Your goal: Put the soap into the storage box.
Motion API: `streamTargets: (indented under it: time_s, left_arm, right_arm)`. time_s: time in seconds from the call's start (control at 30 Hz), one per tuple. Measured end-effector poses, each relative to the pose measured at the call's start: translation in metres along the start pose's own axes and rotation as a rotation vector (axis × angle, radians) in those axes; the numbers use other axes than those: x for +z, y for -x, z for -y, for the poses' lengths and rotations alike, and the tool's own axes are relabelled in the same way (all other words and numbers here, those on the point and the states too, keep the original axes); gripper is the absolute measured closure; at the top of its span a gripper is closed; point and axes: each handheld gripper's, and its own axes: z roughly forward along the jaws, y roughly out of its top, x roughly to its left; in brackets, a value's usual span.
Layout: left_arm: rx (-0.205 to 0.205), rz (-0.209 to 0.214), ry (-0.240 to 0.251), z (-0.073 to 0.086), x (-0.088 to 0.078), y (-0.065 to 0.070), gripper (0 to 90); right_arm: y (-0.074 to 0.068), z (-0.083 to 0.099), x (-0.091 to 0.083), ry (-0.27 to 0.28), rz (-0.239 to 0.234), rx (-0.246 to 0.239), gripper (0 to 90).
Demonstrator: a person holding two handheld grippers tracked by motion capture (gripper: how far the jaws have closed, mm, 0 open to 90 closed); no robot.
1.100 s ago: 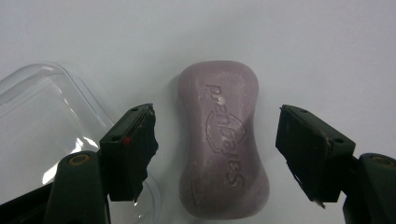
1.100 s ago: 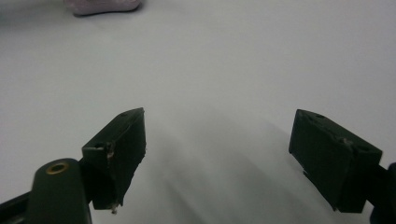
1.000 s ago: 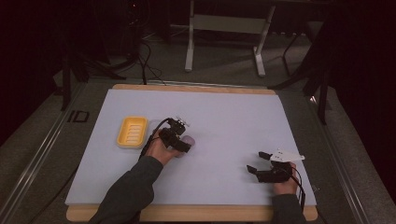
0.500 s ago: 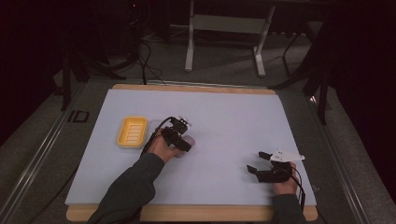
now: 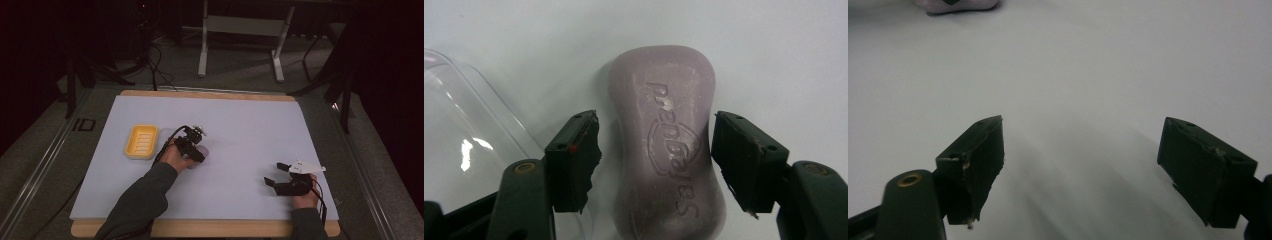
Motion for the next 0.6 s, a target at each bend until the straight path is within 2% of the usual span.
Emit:
streamTargets:
  time_s: [0.23,0.33,0.6]
  left_arm:
    - [0.008,0.003,-0.033,-0.0022,0.0037,0.0011,41.7]
    - [0.035,-0.002,-0.067,-0.0047,0.0066,0.0032,43.1]
    - [0.034,0.002,-0.094,-0.0064,0.0076,0.0038,48.5]
  right_arm:
    - [0.0,0.0,-0.0001,0.001,0.0,0.0,18.3]
    - [-0.0003,0.0,0.0,0.0,0.0,-0.002,18.3]
    - [-0.0003,0.0,0.0,0.001,0.0,-0.003,18.3]
